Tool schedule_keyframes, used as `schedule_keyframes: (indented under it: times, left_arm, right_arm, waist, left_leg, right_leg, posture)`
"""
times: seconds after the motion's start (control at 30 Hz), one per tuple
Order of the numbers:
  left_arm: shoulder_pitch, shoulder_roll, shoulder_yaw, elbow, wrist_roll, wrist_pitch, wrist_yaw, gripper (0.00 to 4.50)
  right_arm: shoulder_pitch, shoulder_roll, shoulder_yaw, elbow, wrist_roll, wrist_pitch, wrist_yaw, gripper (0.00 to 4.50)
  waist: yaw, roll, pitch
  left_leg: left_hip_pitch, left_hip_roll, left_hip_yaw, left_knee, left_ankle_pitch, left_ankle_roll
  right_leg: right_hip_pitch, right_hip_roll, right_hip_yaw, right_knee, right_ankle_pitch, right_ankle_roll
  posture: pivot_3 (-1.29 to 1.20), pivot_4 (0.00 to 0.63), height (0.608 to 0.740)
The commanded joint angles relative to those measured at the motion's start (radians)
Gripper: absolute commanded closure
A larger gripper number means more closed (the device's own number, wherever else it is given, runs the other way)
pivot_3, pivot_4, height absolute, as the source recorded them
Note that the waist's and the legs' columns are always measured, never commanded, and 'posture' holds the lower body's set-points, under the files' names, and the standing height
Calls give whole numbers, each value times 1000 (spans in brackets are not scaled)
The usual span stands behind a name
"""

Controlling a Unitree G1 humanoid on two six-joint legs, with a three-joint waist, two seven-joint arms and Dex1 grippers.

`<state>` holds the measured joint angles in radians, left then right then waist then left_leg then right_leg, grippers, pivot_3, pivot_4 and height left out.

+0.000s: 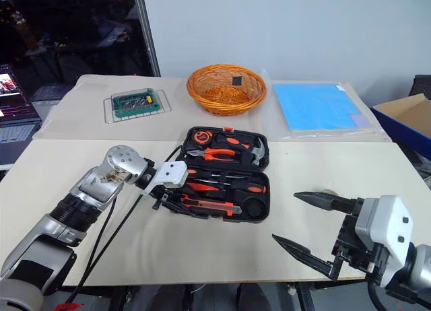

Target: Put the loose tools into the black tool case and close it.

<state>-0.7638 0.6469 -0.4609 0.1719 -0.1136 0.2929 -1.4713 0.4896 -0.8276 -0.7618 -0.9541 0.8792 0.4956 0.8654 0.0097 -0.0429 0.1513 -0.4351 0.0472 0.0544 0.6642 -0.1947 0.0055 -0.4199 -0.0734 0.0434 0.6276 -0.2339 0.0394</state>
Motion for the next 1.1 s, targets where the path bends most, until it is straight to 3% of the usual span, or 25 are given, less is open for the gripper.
schedule_keyframes:
  times: [0.03, 0.5, 0.77, 0.83, 0.87, 0.97, 1.1]
  left_arm:
    - [-20, 10, -12, 13, 59, -9, 9, 2708]
    - [-92, -55, -12, 210, 122, -167, -12, 2708]
    - [-62, -80, -14, 153, 113, -136, -49, 2708]
    - [-58, -75, -8, 136, 102, -112, -63, 1704]
    - [-55, -69, 4, 118, 91, -93, -62, 1599]
    - [-43, -62, 99, 36, -31, 39, -77, 600]
    - [-27, -49, 222, -5, -141, 164, -24, 600]
  right_arm:
    - [2, 0, -19, -15, 17, -9, -14, 0]
    - [-3, -10, -8, -17, 18, -9, -27, 0]
    - [14, -1, -13, -31, 16, -11, -34, 0]
    - [15, -1, -10, -31, 14, -11, -36, 0]
    - [15, -1, -9, -31, 13, -12, -36, 0]
    - [16, 1, -4, -30, 8, -15, -37, 0]
    - [10, 0, 8, -22, -1, -22, -37, 0]
  waist:
    - [0, 0, 0]
    - [2, 0, 0]
    - [4, 0, 0]
    - [3, 0, 0]
    - [3, 0, 0]
    - [-2, 0, 0]
    - [-3, 0, 0]
  left_leg:
    - [1, 0, 0, 0, 0, 0]
    - [1, 0, 0, 1, 0, 0]
    - [1, -1, 0, 1, 0, 0]
    - [1, -1, 0, 1, 0, 0]
    - [1, -1, 0, 1, 0, 0]
    - [1, 0, 0, 1, 0, 0]
    - [-1, 1, -1, 1, 0, 0]
  right_leg:
    - [0, 0, 0, 0, 0, 0]
    - [1, 0, 1, 2, 0, 0]
    - [1, 0, 1, 2, 0, 0]
    - [1, 0, 1, 2, 0, 0]
    - [1, 0, 1, 2, 0, 1]
    - [1, 0, 1, 2, 1, 2]
    - [-1, 2, 0, 3, 3, 5]
  posture:
    - [0, 150, 740]
    - [0, 150, 740]
    - [0, 150, 740]
    - [0, 150, 740]
    - [0, 150, 740]
    - [0, 150, 740]
    - [0, 150, 740]
